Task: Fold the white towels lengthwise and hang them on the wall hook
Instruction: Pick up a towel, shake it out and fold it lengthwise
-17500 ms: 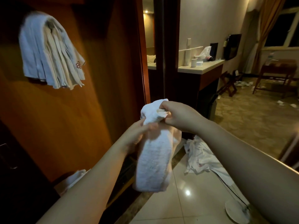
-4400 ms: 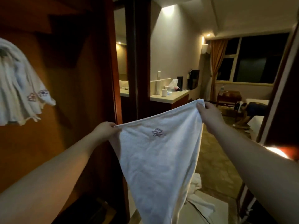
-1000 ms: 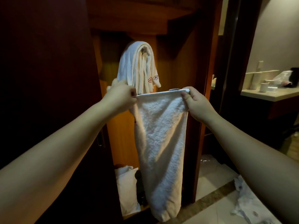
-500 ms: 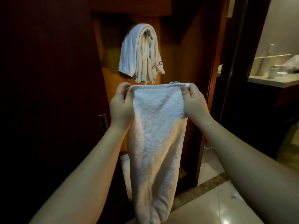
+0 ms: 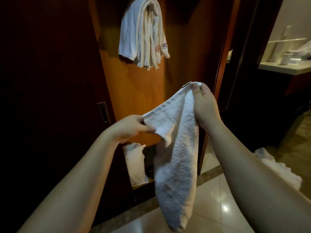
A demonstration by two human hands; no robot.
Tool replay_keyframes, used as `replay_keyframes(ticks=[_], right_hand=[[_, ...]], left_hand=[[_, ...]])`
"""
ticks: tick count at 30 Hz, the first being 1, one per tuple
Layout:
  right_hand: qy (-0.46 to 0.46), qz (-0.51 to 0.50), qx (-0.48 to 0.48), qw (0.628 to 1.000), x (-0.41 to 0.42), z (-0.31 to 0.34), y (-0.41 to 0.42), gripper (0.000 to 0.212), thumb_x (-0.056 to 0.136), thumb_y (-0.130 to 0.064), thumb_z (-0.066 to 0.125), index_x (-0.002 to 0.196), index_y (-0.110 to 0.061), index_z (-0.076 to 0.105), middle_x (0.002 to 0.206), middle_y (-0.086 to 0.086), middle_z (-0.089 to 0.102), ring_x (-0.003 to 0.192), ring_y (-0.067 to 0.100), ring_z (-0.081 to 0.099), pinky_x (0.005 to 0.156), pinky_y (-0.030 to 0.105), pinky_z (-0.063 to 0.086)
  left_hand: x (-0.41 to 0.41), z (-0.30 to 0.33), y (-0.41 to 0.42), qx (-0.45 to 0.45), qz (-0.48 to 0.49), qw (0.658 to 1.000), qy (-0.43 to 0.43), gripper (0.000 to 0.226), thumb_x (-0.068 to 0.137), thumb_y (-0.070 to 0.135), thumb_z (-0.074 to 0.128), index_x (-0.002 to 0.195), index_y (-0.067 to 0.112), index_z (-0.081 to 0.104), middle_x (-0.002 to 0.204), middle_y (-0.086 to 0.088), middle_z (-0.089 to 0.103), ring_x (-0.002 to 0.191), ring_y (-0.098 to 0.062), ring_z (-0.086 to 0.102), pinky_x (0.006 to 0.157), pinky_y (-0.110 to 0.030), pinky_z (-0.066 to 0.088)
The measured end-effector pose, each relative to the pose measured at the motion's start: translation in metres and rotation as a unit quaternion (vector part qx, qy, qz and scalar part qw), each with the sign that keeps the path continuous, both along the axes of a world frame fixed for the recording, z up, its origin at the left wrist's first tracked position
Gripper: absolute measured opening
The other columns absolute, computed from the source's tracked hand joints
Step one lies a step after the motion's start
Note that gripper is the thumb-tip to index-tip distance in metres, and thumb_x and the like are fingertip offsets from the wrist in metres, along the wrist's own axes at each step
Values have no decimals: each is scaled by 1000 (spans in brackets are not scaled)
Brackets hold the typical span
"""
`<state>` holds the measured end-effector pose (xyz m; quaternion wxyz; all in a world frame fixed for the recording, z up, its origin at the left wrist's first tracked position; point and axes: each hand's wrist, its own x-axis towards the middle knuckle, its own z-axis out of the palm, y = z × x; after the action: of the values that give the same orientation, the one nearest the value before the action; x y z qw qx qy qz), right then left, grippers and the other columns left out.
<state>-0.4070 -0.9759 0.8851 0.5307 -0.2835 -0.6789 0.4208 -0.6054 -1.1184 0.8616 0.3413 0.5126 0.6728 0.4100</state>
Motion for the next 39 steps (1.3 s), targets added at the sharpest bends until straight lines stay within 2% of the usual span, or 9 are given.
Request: replay_keyframes(ticks=[5,9,14,17,21,24,26,29,39], right_hand=[[-3,14,3,1000,15,3,11,31,98,-58,48,99,-38,73,98,-15,73,89,7,69,82,39,57],[-29,3,17,999,27,7,21,33,97,-64,47,101,-41,70,104,-20,72,92,7,68,89,49,58],[-27,28,35,999,30,14,27,31,101,-59,41,103,-46,69,114,-26,69,101,4,67,94,48,56],[-32,43,-8,999,31,14,34,32,100,-58,41,105,-47,70,111,-19,72,103,8,69,91,46,57],[-17,115,-52,992,32,11,37,32,102,-54,42,108,-49,73,104,-13,75,91,10,69,73,38,50],[41,164,-95,981,29,14,47,34,100,-54,48,118,-39,73,115,0,75,104,21,70,88,45,53],[91,259,-187,943,28,11,52,38,94,-56,59,120,-33,73,127,8,70,119,26,66,100,48,53],[15,361,-285,888,29,-21,52,64,61,-58,90,112,-19,78,126,14,70,117,29,67,89,40,59],[-48,353,-219,908,48,3,63,54,88,-58,61,118,-16,75,130,13,68,121,28,65,88,36,58]], left_hand=[[10,-2,3,155,72,985,-25,42,81,26,65,104,61,65,114,20,70,107,0,66,96,-34,50],[22,9,5,240,119,963,5,15,86,50,58,95,61,60,99,24,70,92,0,68,79,-28,55],[36,22,13,315,177,930,61,14,94,36,60,85,44,54,74,25,64,64,4,62,53,-14,46],[34,31,16,320,197,923,83,19,92,32,67,83,34,50,69,25,62,61,6,59,52,-11,43],[24,46,16,294,160,942,15,11,85,37,67,87,31,58,80,10,68,75,-12,67,68,-36,53],[23,56,20,293,115,946,-76,10,84,34,66,88,31,74,90,-3,76,83,-25,74,68,-39,59],[25,61,26,285,105,939,-161,13,87,28,65,85,30,78,88,-8,77,81,-27,75,65,-38,59],[22,61,34,243,90,934,-247,14,90,22,65,90,21,79,96,-17,76,84,-31,75,69,-42,60],[1,60,20,273,81,950,-129,16,100,30,59,104,22,72,100,-6,76,91,-21,72,75,-30,56]])
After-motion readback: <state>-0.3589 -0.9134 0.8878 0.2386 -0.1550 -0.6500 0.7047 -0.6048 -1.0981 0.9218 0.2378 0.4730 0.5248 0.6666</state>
